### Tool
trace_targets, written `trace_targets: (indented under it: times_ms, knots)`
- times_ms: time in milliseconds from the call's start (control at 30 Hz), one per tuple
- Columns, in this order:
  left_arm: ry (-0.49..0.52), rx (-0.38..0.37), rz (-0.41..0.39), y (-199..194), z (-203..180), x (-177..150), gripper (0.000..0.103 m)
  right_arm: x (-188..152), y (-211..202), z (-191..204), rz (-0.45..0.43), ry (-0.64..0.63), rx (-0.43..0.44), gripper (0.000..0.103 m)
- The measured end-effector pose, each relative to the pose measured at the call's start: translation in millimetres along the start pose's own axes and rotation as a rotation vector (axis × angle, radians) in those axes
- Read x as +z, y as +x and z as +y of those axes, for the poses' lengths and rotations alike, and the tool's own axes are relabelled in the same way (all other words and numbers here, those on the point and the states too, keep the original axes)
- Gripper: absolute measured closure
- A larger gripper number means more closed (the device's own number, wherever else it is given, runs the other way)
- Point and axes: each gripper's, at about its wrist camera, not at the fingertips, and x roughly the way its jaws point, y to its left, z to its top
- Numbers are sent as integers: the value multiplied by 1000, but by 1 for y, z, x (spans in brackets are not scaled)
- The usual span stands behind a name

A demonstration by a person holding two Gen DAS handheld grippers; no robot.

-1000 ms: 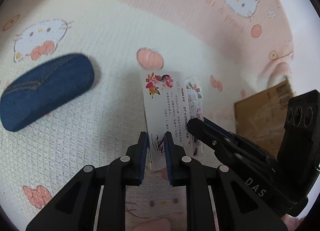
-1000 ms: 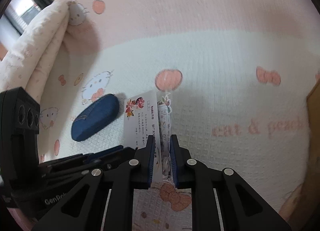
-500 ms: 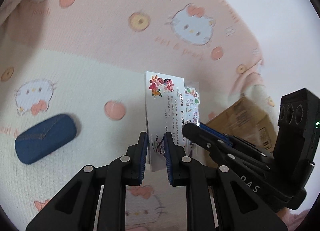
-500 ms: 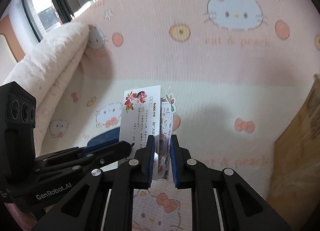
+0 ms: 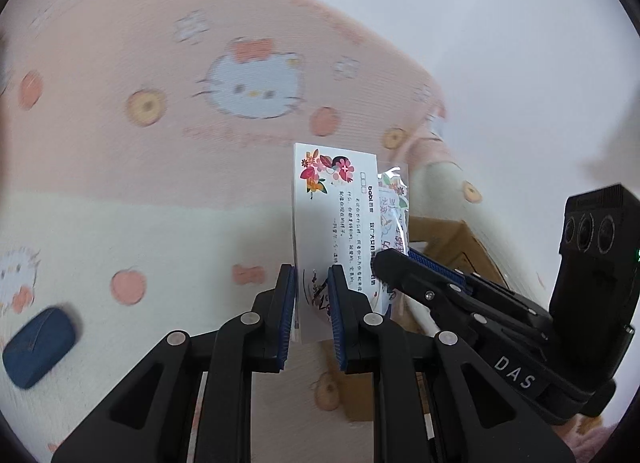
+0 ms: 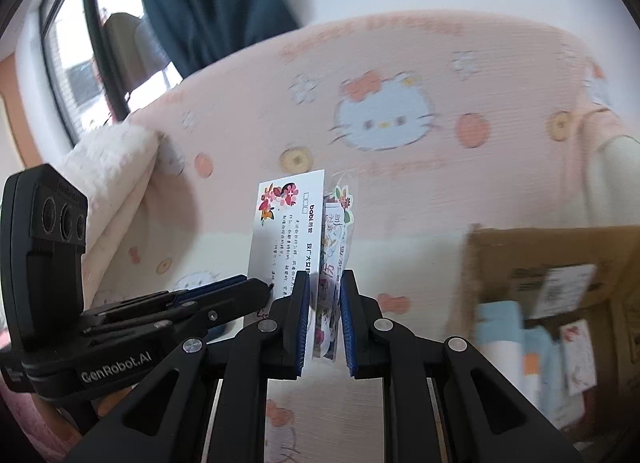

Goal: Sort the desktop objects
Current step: 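Carry the card and sticker pack with both grippers over the box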

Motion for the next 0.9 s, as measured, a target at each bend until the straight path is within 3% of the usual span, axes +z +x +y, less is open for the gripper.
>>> trace_targets:
  times_ms: [400, 900]
  knots:
    - [110, -114, 113, 56, -88, 0, 84, -6, -64, -87, -36, 108, -124, 91]
    - [210, -197, 382, 164, -170, 6, 84, -26, -97, -202, 50, 366, -283, 91]
